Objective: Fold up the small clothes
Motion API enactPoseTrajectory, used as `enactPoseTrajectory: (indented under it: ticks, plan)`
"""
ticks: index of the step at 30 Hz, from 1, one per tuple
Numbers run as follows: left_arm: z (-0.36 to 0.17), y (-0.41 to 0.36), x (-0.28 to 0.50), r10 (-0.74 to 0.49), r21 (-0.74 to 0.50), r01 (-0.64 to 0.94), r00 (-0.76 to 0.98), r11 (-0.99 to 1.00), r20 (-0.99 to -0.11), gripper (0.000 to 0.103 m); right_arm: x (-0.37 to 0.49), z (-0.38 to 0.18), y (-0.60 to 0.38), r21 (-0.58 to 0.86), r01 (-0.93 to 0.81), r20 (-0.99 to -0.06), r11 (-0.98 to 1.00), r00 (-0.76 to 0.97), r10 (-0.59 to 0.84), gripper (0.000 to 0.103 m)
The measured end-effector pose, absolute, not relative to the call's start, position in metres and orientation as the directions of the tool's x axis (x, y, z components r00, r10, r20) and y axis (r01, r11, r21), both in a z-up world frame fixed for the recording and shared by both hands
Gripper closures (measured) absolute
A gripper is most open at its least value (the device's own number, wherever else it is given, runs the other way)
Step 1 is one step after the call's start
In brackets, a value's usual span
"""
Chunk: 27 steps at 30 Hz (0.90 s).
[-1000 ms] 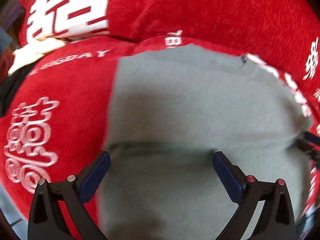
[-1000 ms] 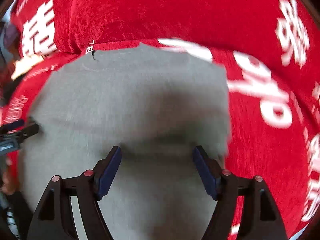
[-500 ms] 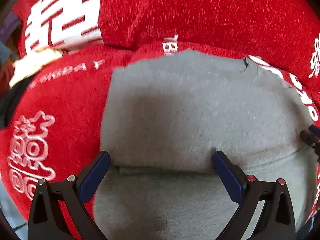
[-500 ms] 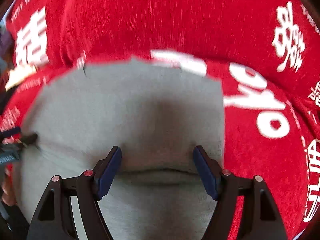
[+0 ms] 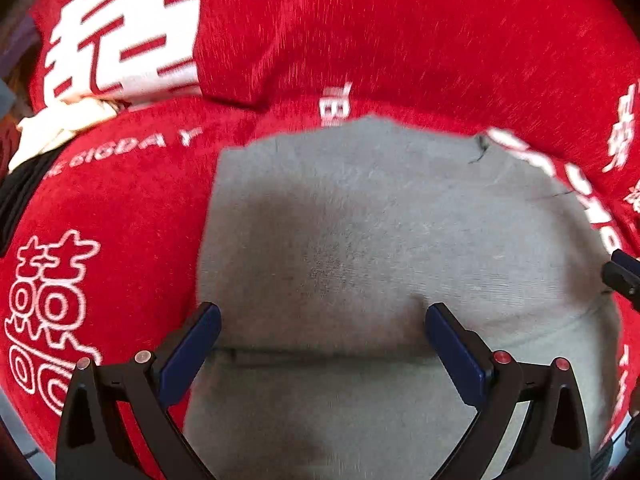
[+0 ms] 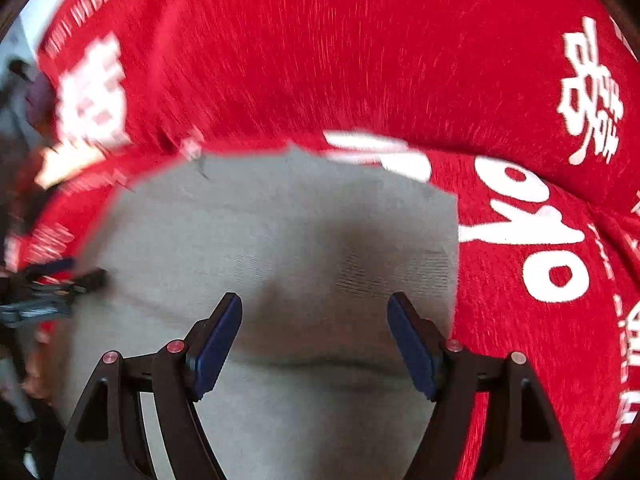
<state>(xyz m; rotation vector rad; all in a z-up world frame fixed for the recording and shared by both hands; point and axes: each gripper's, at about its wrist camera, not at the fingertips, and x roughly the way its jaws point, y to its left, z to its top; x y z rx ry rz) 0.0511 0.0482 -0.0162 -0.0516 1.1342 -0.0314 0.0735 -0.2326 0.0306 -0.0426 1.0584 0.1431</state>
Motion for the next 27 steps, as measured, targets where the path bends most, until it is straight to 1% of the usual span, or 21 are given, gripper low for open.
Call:
enactPoseTrajectory:
  ticks: [1, 2, 3, 4, 6, 7, 8, 9, 12, 14, 16, 17, 18, 19, 22, 27]
  plan:
    - [-0.021, 0.052, 0.054, -0.069, -0.077, -0.003, 0.424, 0.997, -0.903, 0.0, 0.08, 0.02, -0.232, 0.004, -0.126, -0.887, 0.992, 0.458, 0.062, 0.022]
    - [-0.022, 0.056, 0.056, -0.089, -0.102, -0.007, 0.432, 0.995, -0.897, 0.0, 0.085, 0.011, -0.233, -0.023, -0.122, -0.883, 0.992, 0.469, 0.038, 0.018]
    - [-0.024, 0.059, 0.059, -0.102, -0.117, -0.01, 0.422, 0.993, -0.901, 0.0, 0.088, 0.01, -0.236, -0.049, -0.104, -0.853, 0.993, 0.521, 0.013, 0.011]
    - [-0.024, 0.062, 0.062, -0.113, -0.131, -0.015, 0.412, 0.991, -0.904, 0.0, 0.093, 0.006, -0.24, -0.045, -0.082, -0.859, 0.996, 0.512, 0.004, 0.008]
    - [-0.02, 0.066, 0.065, -0.106, -0.129, -0.031, 0.399, 0.991, -0.911, 0.0, 0.101, 0.009, -0.252, 0.004, -0.013, -0.865, 1.0, 0.502, 0.01, 0.008]
    - [-0.015, 0.069, 0.063, -0.07, -0.098, -0.051, 0.403, 0.994, -0.912, 0.0, 0.102, 0.013, -0.253, -0.01, 0.027, -0.87, 1.0, 0.492, -0.022, 0.008]
    - [-0.011, 0.071, 0.059, -0.058, -0.09, -0.059, 0.413, 0.994, -0.909, 0.001, 0.097, 0.021, -0.251, -0.025, 0.059, -0.87, 0.998, 0.491, -0.051, 0.008]
    - [-0.004, 0.072, 0.05, -0.07, -0.104, -0.056, 0.428, 0.993, -0.901, 0.001, 0.089, 0.027, -0.248, -0.006, 0.051, -0.86, 0.999, 0.509, -0.032, 0.008]
    - [0.006, 0.07, 0.024, -0.134, -0.161, -0.022, 0.451, 0.987, -0.882, 0.001, 0.045, 0.041, -0.228, 0.082, -0.045, -0.827, 0.996, 0.555, 0.093, 0.008]
    - [0.003, 0.06, 0.005, -0.147, -0.155, 0.02, 0.448, 0.988, -0.882, 0.001, 0.018, 0.035, -0.205, 0.071, -0.13, -0.831, 0.989, 0.541, 0.131, 0.008]
    - [-0.01, 0.047, -0.006, -0.126, -0.109, 0.066, 0.422, 0.992, -0.898, 0.001, 0.004, 0.017, -0.185, 0.011, -0.183, -0.856, 0.983, 0.506, 0.104, 0.008]
    - [-0.02, 0.042, -0.009, -0.092, -0.067, 0.076, 0.405, 0.995, -0.909, 0.0, 0.001, 0.005, -0.179, -0.03, -0.191, -0.872, 0.981, 0.485, 0.068, 0.008]
    - [-0.024, 0.043, -0.013, -0.091, -0.062, 0.081, 0.425, 0.995, -0.901, 0.0, 0.0, -0.002, -0.178, -0.04, -0.186, -0.875, 0.982, 0.481, 0.055, 0.008]
    - [-0.023, 0.047, -0.017, -0.101, -0.075, 0.075, 0.454, 0.994, -0.885, 0.0, -0.006, 0.0, -0.182, -0.022, -0.176, -0.852, 0.984, 0.519, 0.074, 0.008]
    - [-0.022, 0.063, -0.031, -0.104, -0.101, 0.03, 0.438, 0.994, -0.893, 0.0, -0.022, 0.0, -0.195, 0.0, -0.154, -0.852, 0.988, 0.518, 0.081, 0.008]
    - [-0.02, 0.074, -0.078, -0.112, -0.094, 0.061, 0.454, 0.994, -0.884, 0.0, -0.074, -0.004, -0.207, -0.04, -0.184, -0.825, 0.982, 0.56, 0.071, 0.004]
